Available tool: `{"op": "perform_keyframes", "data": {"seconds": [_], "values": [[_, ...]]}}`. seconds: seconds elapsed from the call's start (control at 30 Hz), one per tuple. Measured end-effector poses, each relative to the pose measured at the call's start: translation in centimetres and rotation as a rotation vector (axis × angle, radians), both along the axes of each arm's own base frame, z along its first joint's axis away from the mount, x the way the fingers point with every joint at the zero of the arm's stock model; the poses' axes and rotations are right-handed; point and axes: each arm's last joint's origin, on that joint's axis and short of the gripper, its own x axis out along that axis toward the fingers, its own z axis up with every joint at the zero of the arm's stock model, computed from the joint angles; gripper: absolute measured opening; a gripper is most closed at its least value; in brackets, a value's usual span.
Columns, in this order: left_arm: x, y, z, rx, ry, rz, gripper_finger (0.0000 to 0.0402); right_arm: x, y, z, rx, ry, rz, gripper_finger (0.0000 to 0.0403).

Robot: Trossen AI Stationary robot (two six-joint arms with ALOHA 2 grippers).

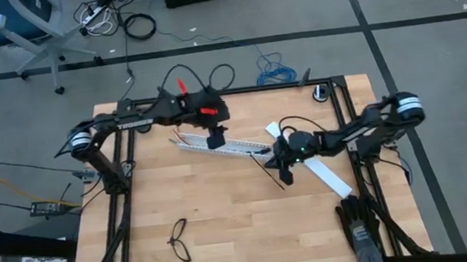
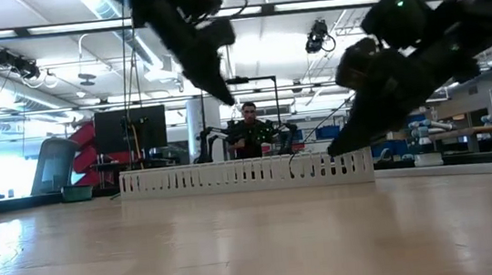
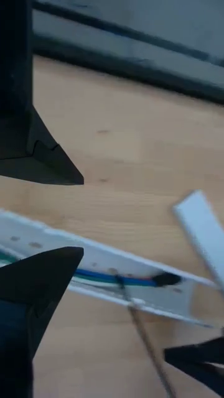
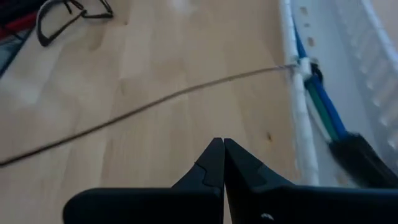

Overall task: Ziptie cables
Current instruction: Put the zip-tied cables in the white cable duct

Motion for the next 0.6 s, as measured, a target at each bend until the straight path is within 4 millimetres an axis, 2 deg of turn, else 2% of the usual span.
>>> {"op": "perform_keyframes", "data": {"seconds": [0.17, 0.33, 0.47, 0.6], "values": [[-2.0, -1.2, -3.4, -0.047, -0.023, 0.074, 0.0183, 2.8, -0.5, 0.3, -0.042, -0.047, 0.062, 0.0], [-3.4, -2.6, -5.9, -0.095, -0.043, 0.108, 0.0183, 4.7, -2.1, 1.6, -0.156, -0.042, -0.005, 0.0], [-4.0, -3.2, -7.1, -0.119, -0.023, 0.121, 0.0183, 6.0, -3.4, 3.6, -0.094, -0.107, 0.069, 0.0], [-4.7, -3.7, -8.4, -0.134, 0.026, 0.143, 0.0183, 6.0, -3.9, 3.1, -0.018, 0.123, 0.071, 0.0]]}}
